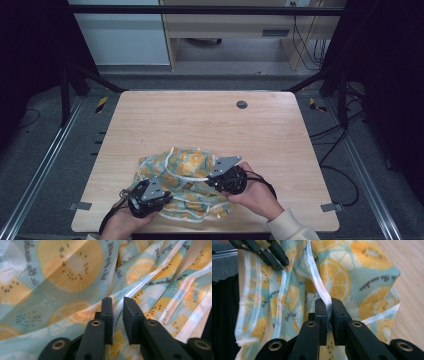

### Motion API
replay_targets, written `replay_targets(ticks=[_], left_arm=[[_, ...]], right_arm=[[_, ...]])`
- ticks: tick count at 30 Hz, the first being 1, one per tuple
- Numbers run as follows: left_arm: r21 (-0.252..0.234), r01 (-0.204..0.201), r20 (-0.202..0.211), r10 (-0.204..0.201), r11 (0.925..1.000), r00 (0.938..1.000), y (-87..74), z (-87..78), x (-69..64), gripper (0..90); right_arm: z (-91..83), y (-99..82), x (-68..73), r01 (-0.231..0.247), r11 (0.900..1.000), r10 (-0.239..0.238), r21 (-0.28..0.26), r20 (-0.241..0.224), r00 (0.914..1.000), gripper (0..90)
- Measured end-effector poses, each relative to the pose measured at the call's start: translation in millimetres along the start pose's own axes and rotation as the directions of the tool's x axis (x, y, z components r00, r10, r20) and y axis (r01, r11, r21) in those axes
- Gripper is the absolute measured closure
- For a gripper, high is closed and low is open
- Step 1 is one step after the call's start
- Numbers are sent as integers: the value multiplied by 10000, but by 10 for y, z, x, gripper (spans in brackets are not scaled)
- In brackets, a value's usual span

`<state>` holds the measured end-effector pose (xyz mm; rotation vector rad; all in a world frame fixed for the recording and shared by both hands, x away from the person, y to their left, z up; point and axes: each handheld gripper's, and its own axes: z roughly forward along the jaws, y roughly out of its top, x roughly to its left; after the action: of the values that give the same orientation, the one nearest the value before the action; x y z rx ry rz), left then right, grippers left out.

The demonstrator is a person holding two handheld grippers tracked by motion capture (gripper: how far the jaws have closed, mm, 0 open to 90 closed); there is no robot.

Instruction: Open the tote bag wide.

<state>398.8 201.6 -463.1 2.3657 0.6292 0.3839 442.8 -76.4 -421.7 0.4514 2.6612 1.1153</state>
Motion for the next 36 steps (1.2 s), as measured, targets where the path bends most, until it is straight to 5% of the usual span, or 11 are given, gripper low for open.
replay_targets(ticks=[7,16,18,21,27,36], left_arm=[[-409,69,-323,-82,9991,9994,21,-64,3,894],[-1280,387,-1008,-518,9910,9936,28,-203,67,886],[-1503,499,-1029,-658,9874,9925,28,-209,75,769],[-1679,410,-1071,-595,9850,9925,34,-216,64,714],[-2559,-53,-1131,-245,9667,9933,106,-249,-7,557],[-2664,-450,-260,395,9628,9989,242,-19,27,320]], right_arm=[[-167,244,-60,56,9987,-54,-502,36,10000,883],[-227,491,-260,-293,9903,302,-1361,51,9995,894],[-223,531,-311,-485,9852,518,-1644,156,9985,894],[-212,549,-346,-673,9804,710,-1854,131,9974,894],[-224,619,-430,-1109,9655,1124,-2356,-68,9936,894],[-205,705,-439,-1238,9577,1234,-2597,-179,9922,894]])
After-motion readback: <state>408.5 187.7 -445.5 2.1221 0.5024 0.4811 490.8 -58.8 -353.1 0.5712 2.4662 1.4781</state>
